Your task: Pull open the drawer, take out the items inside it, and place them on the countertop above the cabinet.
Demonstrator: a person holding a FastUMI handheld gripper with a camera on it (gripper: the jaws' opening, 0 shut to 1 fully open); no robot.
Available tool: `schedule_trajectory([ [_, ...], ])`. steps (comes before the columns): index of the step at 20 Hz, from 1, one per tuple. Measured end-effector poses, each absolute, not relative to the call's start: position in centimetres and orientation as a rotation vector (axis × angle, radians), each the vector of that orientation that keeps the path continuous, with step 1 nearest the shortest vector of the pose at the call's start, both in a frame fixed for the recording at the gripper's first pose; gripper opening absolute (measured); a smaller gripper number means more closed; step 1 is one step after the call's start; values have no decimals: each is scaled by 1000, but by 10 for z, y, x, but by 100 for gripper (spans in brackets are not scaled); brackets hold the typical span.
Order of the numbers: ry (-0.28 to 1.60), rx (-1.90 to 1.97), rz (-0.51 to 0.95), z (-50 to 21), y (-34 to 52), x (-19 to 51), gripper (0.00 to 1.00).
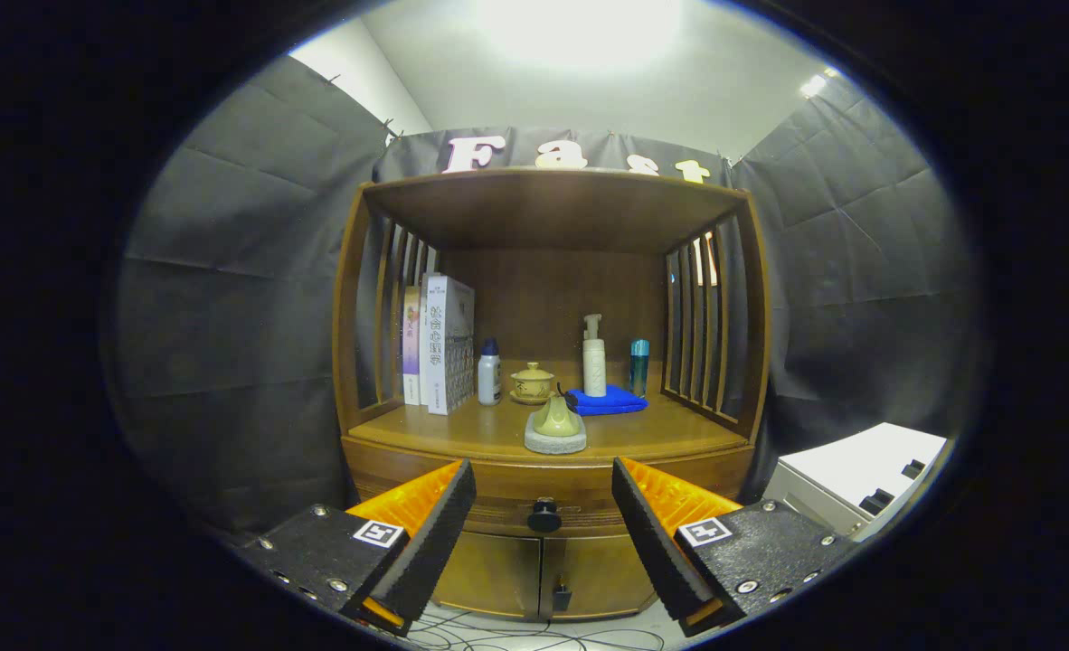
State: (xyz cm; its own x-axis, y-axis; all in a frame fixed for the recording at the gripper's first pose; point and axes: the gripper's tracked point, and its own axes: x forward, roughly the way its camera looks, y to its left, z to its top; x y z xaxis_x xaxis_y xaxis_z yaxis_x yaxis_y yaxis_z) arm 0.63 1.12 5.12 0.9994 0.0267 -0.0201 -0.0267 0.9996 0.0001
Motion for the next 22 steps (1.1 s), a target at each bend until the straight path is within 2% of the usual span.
schedule_trajectory([
  [10,12,-31,27,94,16,-49,95],
  [16,-68,-88,0,141,18,-76,94],
  [22,-81,-174,25,146,44,-81,95],
])
